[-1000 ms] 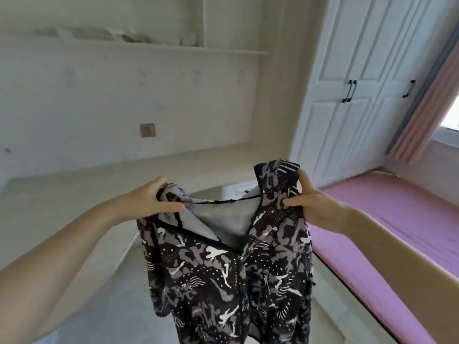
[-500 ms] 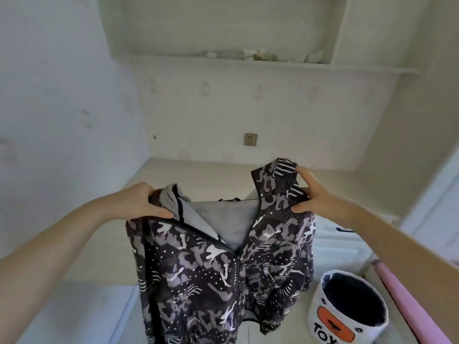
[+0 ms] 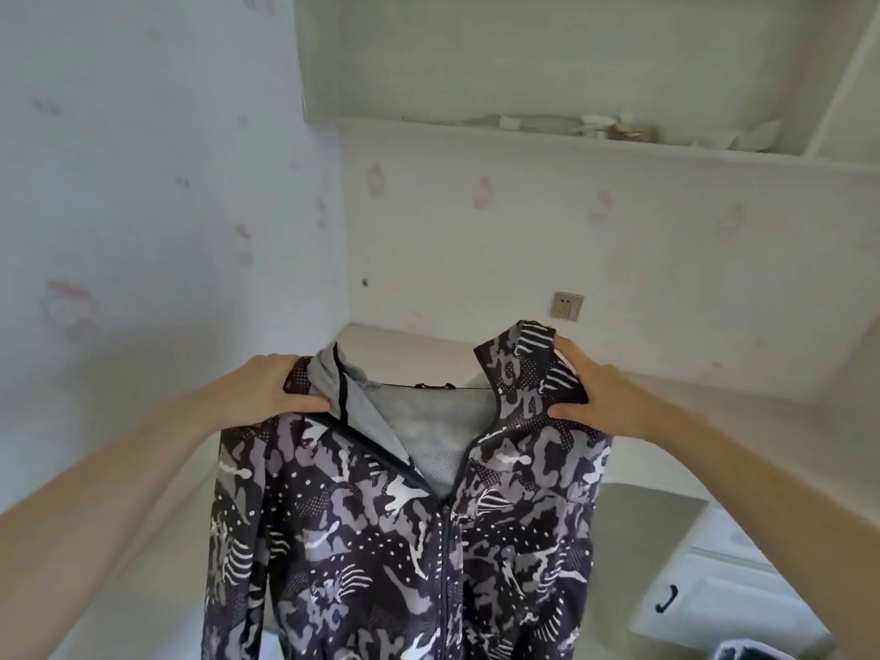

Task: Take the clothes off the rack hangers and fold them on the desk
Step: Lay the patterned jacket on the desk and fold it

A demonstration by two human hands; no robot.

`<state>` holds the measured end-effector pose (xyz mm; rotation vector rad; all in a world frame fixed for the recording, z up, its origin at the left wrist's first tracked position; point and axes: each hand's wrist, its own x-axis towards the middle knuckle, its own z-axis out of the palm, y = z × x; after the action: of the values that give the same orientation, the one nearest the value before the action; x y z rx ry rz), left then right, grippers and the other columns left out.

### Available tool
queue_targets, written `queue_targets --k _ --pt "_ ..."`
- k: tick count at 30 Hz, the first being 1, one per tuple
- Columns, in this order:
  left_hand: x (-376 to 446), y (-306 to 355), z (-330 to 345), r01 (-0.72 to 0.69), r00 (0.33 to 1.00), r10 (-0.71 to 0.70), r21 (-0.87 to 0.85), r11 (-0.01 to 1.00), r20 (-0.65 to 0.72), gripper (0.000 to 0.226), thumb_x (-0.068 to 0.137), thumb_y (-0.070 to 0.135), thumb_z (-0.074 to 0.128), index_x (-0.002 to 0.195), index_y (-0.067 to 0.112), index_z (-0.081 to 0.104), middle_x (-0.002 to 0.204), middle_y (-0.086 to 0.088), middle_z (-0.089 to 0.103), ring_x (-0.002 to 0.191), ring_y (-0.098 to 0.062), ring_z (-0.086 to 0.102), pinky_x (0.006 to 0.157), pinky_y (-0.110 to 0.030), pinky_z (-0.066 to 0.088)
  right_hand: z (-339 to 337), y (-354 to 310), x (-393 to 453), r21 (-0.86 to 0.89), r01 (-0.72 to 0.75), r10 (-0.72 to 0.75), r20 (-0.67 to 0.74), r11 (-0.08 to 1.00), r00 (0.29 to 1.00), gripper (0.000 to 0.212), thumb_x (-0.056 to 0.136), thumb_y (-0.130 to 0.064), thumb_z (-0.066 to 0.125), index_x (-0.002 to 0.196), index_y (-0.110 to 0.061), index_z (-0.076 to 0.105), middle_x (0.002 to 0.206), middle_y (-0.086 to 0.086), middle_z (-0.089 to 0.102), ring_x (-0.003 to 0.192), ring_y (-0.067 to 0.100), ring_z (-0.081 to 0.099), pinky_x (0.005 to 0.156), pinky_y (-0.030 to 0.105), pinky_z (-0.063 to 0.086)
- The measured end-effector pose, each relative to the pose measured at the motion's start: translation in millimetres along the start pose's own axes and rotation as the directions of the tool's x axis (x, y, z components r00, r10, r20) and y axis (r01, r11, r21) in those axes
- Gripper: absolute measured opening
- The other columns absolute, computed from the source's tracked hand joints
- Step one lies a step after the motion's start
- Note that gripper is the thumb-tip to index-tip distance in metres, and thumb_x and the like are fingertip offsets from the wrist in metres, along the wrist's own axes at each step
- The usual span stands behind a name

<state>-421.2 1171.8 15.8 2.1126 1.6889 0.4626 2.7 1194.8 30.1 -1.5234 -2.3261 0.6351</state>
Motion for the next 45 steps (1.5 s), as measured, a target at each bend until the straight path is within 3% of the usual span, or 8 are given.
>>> queue_targets --k 10,16,20,25,32,40,42,45 --pt "107.3 -63.8 0.2 -0.020 0.989 -0.016 0.236 0.972 0.148 0.063 0.072 0.036 0.084 0.110 0.017 0.037 0.104 0.004 0.055 0.097 -0.014 0.055 0.075 -0.021 0.044 9.7 47.9 112.9 -0.218 -0.105 0.107 -0.002 0.970 0.994 0.087 0.091 -0.042 0.060 0.149 -0.032 -0.005 0.125 0.009 0.061 0.091 0.021 0.065 0.082 0.036 0.056" --pt "175.5 -82.9 17.3 0.046 0.974 -0.095 0.233 0.971 0.207 0.043 0.073 0.037 0.083 0.104 0.016 0.062 0.100 0.005 0.063 0.094 -0.015 0.059 0.085 -0.030 0.048 -18.6 85.9 176.5 -0.076 -0.335 0.342 0.317 0.939 0.885 0.113 0.090 -0.044 0.062 0.144 -0.022 -0.035 0.158 0.010 0.021 0.134 0.030 0.041 0.108 0.037 0.038" --pt "233.3 -93.7 29.8 0.137 0.971 -0.168 0.178 0.974 0.169 0.019 0.082 0.023 0.075 0.077 0.029 0.058 0.083 0.012 0.060 0.080 -0.008 0.057 0.071 -0.022 0.042 -44.9 126.2 233.2 -0.094 -0.366 0.365 0.473 0.926 0.802 0.047 0.091 -0.046 0.058 0.119 -0.008 0.056 0.119 0.000 0.065 0.104 0.016 0.065 0.083 0.023 0.051" --pt "311.1 -103.0 60.3 0.289 0.955 -0.295 0.271 0.918 -0.018 0.005 0.089 0.013 0.065 0.090 0.017 0.068 0.093 0.000 0.065 0.087 -0.016 0.059 0.080 -0.028 0.044 -48.6 187.9 328.0 -0.252 -0.148 0.255 0.472 0.956 0.844 0.045 0.097 -0.046 0.049 0.072 -0.009 0.056 0.069 0.008 0.062 0.057 0.013 0.050 0.050 0.015 0.037" --pt "356.5 -118.0 109.8 0.647 0.753 -0.644 0.330 0.688 -0.134 0.022 0.099 0.026 0.047 0.092 0.013 0.062 0.078 -0.003 0.056 0.068 -0.018 0.057 0.053 -0.025 0.040 -40.5 247.2 409.7 -0.098 -0.145 0.175 0.562 0.985 0.809 0.040 0.090 -0.053 0.056 0.078 -0.017 0.067 0.078 -0.006 0.072 0.069 0.009 0.066 0.068 0.017 0.046" --pt "361.0 -131.4 100.2 0.855 0.353 -0.840 -0.507 0.110 0.412 0.016 0.099 0.009 0.050 0.109 -0.002 0.056 0.082 -0.011 0.059 0.064 -0.018 0.050 0.041 -0.024 0.046 -13.0 267.7 447.9 -0.201 -0.280 0.318 0.818 0.939 0.480 0.047 0.097 -0.054 0.040 0.118 -0.018 0.063 0.107 -0.001 0.073 0.095 0.015 0.071 0.097 0.035 0.052" --pt "373.2 -137.3 87.3 0.869 0.341 -0.856 -0.478 0.128 0.389 0.021 0.099 0.013 0.052 0.113 -0.001 0.057 0.098 -0.015 0.065 0.078 -0.022 0.058 0.049 -0.028 0.050 -16.7 258.4 465.9 -0.199 -0.216 0.286 0.799 0.956 0.529 0.045 0.100 -0.049 0.037 0.120 -0.016 0.060 0.110 -0.001 0.072 0.097 0.017 0.070 0.093 0.032 0.053" --pt "405.7 -146.8 68.0 0.814 0.441 -0.894 -0.453 0.363 0.075 0.017 0.100 0.015 0.049 0.104 0.000 0.057 0.101 -0.018 0.060 0.088 -0.030 0.057 0.057 -0.034 0.048 -9.7 244.4 494.7 -0.216 0.144 -0.030 0.458 0.966 0.888 0.039 0.102 -0.041 0.034 0.117 -0.012 0.056 0.090 -0.004 0.065 0.080 0.019 0.065 0.067 0.027 0.049"
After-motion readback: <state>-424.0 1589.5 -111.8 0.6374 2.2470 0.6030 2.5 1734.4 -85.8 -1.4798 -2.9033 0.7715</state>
